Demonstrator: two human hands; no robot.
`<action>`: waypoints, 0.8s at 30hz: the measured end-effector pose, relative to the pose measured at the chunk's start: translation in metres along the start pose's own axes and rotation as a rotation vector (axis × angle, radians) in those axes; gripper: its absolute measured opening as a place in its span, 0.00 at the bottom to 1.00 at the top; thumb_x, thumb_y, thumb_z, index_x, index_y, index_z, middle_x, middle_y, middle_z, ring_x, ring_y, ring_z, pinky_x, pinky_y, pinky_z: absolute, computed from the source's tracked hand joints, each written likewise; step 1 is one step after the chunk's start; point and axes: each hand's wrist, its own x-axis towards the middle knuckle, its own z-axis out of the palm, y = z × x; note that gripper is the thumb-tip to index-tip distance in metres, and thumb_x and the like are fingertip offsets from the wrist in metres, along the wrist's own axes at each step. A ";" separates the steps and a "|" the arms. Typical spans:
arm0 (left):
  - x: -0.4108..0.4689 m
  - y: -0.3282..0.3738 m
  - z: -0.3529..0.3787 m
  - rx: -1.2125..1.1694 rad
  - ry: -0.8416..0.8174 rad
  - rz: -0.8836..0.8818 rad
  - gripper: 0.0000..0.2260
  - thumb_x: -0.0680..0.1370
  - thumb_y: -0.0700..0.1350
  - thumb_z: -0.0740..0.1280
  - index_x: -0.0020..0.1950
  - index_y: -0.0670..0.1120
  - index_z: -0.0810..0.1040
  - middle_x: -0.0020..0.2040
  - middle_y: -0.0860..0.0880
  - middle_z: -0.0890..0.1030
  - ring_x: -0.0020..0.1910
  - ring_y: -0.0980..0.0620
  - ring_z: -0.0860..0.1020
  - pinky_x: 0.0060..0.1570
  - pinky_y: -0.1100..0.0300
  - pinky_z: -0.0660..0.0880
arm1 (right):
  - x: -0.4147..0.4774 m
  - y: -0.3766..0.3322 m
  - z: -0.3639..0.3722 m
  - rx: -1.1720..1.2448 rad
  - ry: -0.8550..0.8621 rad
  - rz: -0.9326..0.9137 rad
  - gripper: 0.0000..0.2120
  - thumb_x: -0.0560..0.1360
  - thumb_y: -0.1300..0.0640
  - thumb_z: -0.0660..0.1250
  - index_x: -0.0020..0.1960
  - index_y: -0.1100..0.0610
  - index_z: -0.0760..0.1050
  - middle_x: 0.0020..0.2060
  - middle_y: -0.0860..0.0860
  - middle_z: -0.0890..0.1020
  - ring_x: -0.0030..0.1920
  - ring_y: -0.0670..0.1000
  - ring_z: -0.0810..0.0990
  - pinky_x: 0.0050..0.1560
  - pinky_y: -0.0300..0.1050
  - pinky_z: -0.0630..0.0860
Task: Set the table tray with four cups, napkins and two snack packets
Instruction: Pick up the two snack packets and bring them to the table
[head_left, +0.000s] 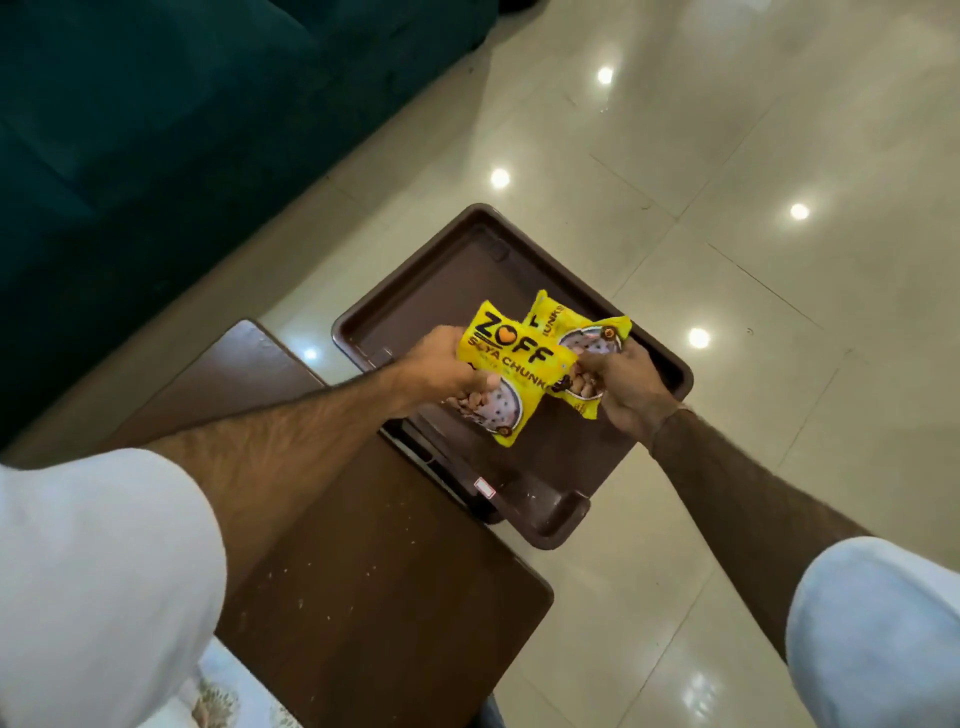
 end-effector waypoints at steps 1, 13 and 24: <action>-0.008 -0.004 -0.007 -0.090 0.047 -0.006 0.14 0.69 0.39 0.78 0.53 0.44 0.84 0.48 0.49 0.87 0.47 0.53 0.85 0.45 0.61 0.80 | -0.003 -0.002 0.008 0.025 -0.003 -0.007 0.15 0.76 0.72 0.66 0.63 0.74 0.73 0.32 0.57 0.81 0.26 0.52 0.79 0.27 0.41 0.75; -0.156 -0.092 -0.101 -0.870 0.470 -0.055 0.16 0.65 0.41 0.75 0.52 0.41 0.81 0.46 0.41 0.83 0.39 0.43 0.80 0.36 0.54 0.81 | -0.059 0.020 0.143 0.162 -0.252 0.001 0.17 0.74 0.73 0.67 0.62 0.68 0.74 0.52 0.66 0.78 0.47 0.62 0.77 0.58 0.64 0.73; -0.322 -0.214 -0.140 -1.018 0.826 -0.097 0.12 0.67 0.33 0.75 0.50 0.38 0.82 0.42 0.41 0.84 0.36 0.43 0.83 0.37 0.51 0.83 | -0.143 0.093 0.256 0.052 -0.471 0.122 0.20 0.71 0.69 0.71 0.62 0.64 0.75 0.50 0.61 0.81 0.45 0.57 0.83 0.43 0.52 0.84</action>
